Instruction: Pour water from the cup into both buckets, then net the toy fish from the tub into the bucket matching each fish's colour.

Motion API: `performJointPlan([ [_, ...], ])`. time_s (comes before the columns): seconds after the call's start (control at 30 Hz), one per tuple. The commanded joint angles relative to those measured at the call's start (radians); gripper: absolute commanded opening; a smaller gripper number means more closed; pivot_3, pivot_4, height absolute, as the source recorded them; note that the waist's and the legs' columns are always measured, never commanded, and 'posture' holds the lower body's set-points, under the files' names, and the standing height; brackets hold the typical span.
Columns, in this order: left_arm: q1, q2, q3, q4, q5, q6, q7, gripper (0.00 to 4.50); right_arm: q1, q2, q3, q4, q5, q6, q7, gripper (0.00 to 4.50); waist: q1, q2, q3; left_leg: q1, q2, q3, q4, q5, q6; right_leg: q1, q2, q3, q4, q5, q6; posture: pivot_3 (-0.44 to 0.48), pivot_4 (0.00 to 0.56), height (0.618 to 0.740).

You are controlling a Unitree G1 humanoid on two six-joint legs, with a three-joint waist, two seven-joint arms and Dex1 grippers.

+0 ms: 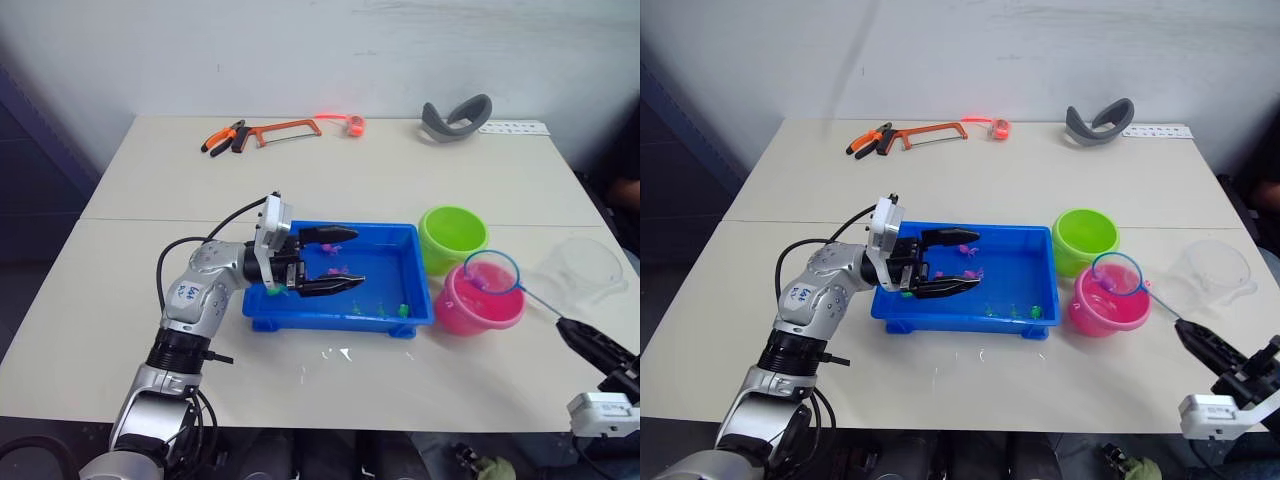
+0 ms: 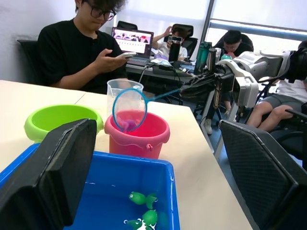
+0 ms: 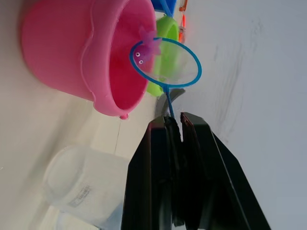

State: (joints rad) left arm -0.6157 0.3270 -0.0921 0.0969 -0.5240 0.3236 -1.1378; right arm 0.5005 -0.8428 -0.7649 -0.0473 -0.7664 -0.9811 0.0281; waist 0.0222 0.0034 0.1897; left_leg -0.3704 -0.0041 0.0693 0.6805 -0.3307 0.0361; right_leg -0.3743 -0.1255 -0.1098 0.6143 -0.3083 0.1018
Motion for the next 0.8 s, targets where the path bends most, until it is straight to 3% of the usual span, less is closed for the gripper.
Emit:
performJointPlan([
  [0.03, -0.01, -0.004, 0.014, 0.006, 0.004, -0.026, -0.004, 4.44, 0.004, -0.028, -0.018, 0.018, 0.01, 0.032, -0.019, 0.0, 0.0, 0.0, 0.0, 0.0, 0.0, 0.0, 0.0, 0.0, 0.0, 0.0, 0.0, 0.0, 0.0, 0.0, 0.0, 0.0, 0.15, 0.74],
  [0.47, -0.005, -0.016, 0.014, 0.014, 0.013, -0.052, 0.002, 4.44, 0.008, -0.098, 0.071, 0.143, -0.036, 0.11, -0.098, 0.0, 0.0, 0.0, 0.0, 0.0, 0.0, 0.0, -0.001, 0.0, 0.0, 0.0, 0.0, 0.0, -0.001, 0.0, 0.0, 0.0, 0.15, 0.74],
  [0.8, 0.012, -0.023, 0.018, 0.012, 0.014, -0.076, 0.004, 4.44, 0.031, -0.1, 0.073, 0.056, 0.009, 0.067, -0.106, 0.0, 0.0, 0.0, 0.0, 0.0, 0.0, 0.0, -0.001, 0.0, 0.0, 0.0, 0.001, 0.0, -0.001, 0.0, 0.0, 0.0, 0.15, 0.74],
])
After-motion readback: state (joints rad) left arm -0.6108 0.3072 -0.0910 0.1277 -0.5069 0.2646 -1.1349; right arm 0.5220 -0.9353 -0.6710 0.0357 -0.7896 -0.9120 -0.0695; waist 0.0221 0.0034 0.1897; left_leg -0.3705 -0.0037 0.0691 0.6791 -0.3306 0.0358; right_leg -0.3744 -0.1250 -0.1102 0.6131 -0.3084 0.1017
